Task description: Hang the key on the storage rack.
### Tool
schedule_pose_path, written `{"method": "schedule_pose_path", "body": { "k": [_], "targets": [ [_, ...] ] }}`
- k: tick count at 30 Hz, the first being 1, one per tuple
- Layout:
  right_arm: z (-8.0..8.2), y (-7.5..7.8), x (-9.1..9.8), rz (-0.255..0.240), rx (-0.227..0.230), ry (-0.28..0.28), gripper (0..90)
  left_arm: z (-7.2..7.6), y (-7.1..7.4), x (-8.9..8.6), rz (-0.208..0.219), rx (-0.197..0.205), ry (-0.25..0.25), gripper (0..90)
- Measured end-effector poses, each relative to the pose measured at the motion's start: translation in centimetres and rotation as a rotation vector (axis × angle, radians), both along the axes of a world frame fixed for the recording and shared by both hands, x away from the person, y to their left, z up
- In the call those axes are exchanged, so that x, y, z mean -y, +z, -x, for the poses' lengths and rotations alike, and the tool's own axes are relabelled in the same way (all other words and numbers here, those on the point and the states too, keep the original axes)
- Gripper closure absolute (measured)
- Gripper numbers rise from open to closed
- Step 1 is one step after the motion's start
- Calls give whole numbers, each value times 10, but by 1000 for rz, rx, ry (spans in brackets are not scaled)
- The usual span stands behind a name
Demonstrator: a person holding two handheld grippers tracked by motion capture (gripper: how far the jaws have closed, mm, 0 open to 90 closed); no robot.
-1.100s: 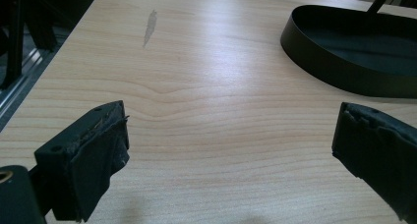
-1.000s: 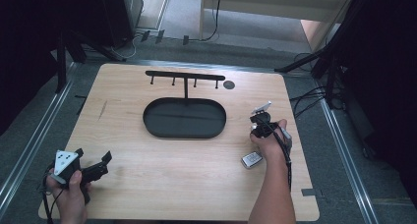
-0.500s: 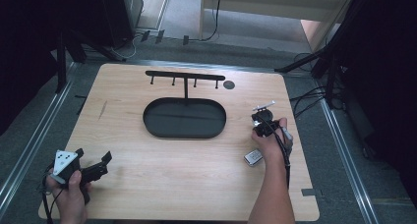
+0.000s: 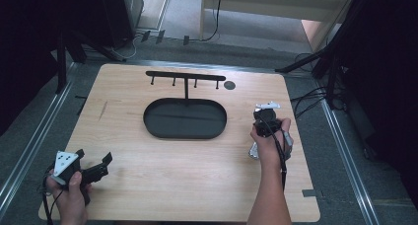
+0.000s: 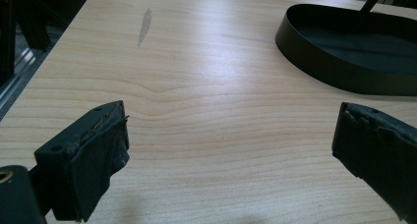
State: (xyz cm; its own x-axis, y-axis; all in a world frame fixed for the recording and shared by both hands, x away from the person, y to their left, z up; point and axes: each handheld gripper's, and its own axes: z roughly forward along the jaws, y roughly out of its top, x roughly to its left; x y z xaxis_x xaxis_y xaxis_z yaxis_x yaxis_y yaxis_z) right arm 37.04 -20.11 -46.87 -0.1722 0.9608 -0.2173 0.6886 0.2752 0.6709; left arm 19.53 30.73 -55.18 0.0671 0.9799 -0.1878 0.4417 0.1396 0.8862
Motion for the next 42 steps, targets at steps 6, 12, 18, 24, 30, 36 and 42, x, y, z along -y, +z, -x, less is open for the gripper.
{"method": "schedule_pose_path", "body": {
  "k": [6,12,18,24,30,36,42],
  "targets": [
    [7,12,-4,-33,87,4,768,0,0,0,-1,1,-2,9],
    [14,25,-8,-60,163,11,769,0,0,0,-4,2,-2,9],
    [21,35,-14,-87,211,44,769,0,0,0,-4,4,-4,9],
    [25,41,-28,-108,246,74,768,0,0,0,2,3,-6,9],
    [26,51,-47,-130,279,107,769,0,0,-1,4,4,-8,9],
    [25,61,-68,-149,305,148,769,0,0,-1,6,4,-7,9],
    [24,65,-85,-189,314,181,768,1,0,-1,6,4,-8,9]
  ]
}}
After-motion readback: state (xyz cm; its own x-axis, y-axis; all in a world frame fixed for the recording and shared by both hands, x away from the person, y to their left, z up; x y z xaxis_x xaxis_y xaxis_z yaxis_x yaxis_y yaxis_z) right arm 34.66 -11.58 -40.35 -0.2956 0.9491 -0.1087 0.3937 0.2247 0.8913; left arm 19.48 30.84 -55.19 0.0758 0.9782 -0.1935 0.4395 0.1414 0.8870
